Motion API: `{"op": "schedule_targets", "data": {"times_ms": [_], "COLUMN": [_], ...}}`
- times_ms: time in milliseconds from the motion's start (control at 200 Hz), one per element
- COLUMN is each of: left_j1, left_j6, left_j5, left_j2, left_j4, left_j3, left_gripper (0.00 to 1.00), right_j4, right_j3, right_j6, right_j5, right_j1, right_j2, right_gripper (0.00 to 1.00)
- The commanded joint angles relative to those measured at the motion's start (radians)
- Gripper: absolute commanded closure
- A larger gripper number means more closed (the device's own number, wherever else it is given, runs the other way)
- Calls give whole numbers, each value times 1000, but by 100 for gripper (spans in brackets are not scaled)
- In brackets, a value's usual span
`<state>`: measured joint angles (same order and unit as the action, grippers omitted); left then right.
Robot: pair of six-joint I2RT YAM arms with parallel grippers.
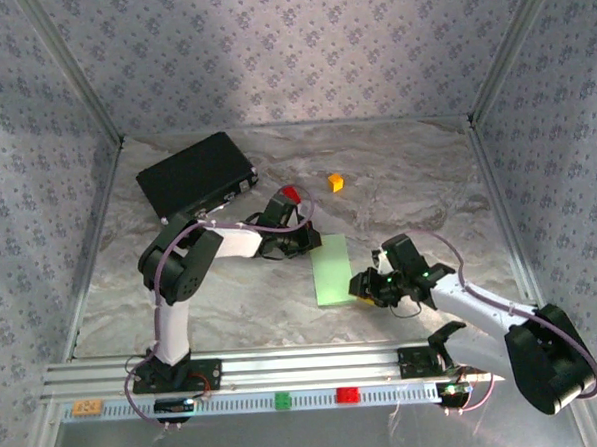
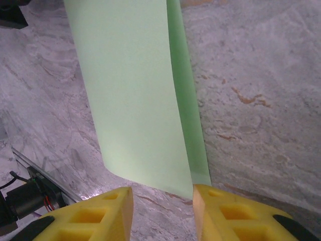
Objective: Fold a paper plane with a square sheet of paper (pick it up from the middle)
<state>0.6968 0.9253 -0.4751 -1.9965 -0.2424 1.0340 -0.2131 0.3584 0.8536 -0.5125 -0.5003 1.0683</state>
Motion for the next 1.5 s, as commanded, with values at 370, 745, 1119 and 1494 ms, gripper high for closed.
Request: {"op": "schedule_targets", "data": {"times_ms": [370, 745, 1119, 1494], "left_j1": [3, 1, 2, 4], "left_j6": [-6, -6, -3, 0], "left_j5": [8, -26, -36, -21], "left_j2": [-40, -35, -25, 61], "left_j4": [79, 66, 61, 101], "left_j3": [-21, 14, 14, 34], "left_gripper": [97, 96, 94, 30], "right_j4": [172, 358, 383, 385], "right_j3": [-1, 1, 22, 15], "right_j6": [52, 27, -12, -12], "right_j5": [-69, -214, -256, -234], "right_j1": [5, 113, 144, 160], "right_j2": [89, 180, 276, 291], "right_gripper": [60, 63, 71, 96]}}
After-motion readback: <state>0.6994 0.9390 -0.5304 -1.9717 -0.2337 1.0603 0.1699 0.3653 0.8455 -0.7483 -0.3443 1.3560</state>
